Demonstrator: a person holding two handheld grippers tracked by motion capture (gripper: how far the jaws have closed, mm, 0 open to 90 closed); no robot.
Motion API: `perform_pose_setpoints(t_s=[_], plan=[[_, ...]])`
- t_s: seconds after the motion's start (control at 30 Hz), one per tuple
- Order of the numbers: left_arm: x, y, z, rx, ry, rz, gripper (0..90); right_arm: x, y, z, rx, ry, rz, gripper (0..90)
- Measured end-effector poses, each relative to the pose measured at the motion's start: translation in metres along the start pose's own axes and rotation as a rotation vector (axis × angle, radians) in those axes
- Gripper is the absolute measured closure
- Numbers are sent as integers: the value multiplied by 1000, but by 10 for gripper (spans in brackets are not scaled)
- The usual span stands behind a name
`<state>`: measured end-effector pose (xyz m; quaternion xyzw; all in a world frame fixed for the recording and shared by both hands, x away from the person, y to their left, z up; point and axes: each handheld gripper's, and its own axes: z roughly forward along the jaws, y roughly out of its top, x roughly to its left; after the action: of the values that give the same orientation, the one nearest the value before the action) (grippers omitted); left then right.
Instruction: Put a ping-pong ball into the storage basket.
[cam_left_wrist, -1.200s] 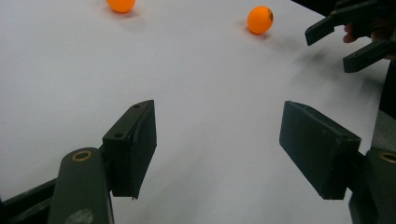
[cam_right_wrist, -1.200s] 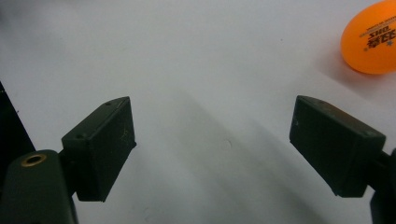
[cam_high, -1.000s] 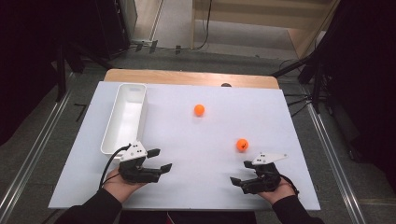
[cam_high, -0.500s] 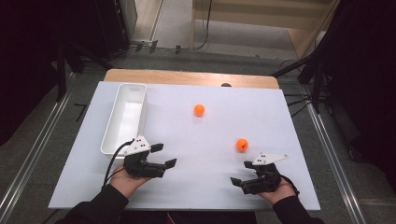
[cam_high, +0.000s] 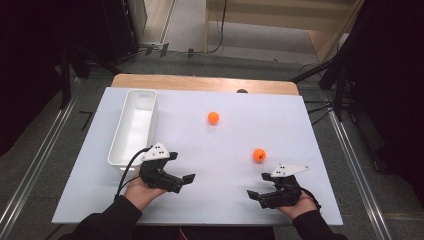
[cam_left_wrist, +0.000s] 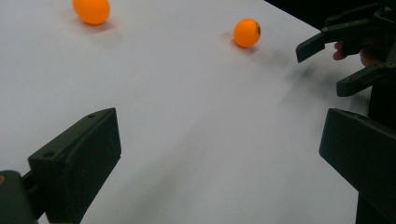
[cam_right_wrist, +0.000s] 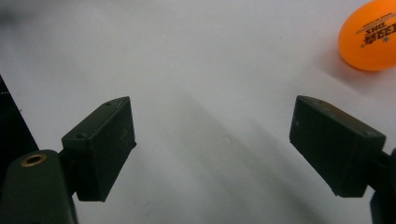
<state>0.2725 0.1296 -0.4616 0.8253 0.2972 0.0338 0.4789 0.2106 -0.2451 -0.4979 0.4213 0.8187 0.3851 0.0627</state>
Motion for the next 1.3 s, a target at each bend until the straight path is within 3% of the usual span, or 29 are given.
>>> perform_pose_setpoints(t_s=[0.53,0.77,1.0,1.1,1.3], plan=[[3,5,14,-7,63,39,0,0,-1,-1,-1,2,-1,128],[3,8,20,0,70,40,0,0,-1,-2,1,3,7,128],[6,11,27,-3,75,16,0,0,-1,-2,1,3,2,128],[6,13,32,9,89,36,0,0,-1,-2,0,4,6,128],[8,17,37,9,96,37,0,0,-1,-2,0,3,4,128]])
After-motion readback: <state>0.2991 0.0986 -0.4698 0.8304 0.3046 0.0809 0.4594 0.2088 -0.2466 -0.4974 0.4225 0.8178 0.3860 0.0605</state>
